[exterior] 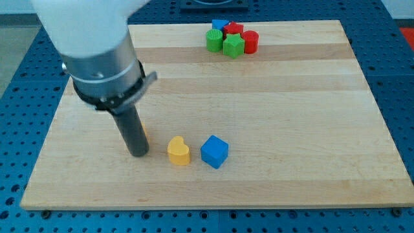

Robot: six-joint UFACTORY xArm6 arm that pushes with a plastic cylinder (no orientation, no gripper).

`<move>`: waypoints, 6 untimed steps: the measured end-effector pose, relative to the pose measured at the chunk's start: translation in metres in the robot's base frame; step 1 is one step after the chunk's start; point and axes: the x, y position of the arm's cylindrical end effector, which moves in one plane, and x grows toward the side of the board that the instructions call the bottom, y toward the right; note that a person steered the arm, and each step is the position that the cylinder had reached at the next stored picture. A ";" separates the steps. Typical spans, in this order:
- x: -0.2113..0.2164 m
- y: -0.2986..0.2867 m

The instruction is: Point your arm at the blue triangle

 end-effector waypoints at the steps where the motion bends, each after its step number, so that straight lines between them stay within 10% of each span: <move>1: -0.031 -0.018; 6: -0.147 -0.069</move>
